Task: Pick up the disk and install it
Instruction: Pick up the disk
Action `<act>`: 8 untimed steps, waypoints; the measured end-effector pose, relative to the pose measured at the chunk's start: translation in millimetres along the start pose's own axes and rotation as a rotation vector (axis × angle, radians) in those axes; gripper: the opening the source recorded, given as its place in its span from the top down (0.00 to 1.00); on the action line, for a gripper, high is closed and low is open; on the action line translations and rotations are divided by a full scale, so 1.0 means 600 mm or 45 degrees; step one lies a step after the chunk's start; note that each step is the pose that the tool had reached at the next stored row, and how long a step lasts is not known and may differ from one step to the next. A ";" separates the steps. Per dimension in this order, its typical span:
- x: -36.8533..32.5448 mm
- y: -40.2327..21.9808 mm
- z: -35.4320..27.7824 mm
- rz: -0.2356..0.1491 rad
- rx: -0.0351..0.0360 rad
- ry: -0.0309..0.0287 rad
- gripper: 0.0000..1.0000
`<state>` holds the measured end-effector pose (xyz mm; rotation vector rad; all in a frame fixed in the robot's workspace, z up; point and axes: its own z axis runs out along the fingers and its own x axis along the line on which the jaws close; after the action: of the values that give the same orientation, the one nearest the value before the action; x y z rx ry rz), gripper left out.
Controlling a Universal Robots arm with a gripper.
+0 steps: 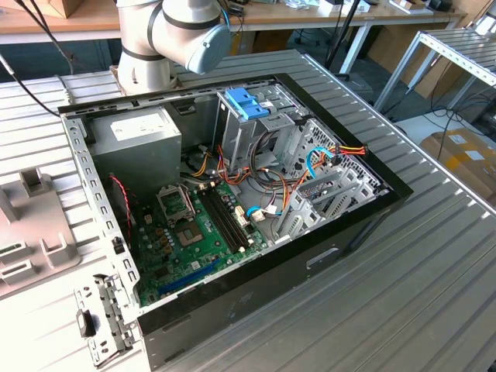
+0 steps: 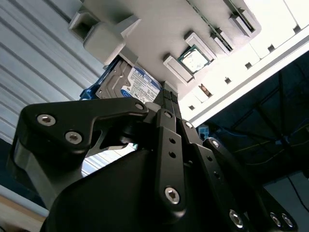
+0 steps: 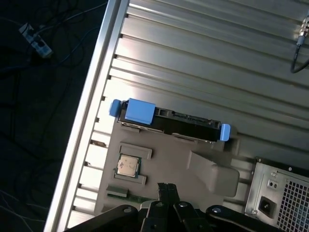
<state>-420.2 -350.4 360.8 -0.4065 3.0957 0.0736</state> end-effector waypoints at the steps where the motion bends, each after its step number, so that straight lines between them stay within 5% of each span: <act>1: 0.000 0.000 0.000 -0.005 -0.0002 0.0002 0.89; 8: 0.000 0.000 0.000 -0.056 -0.0014 0.0024 0.89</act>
<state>-420.2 -350.4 360.8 -0.4747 3.0870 0.0743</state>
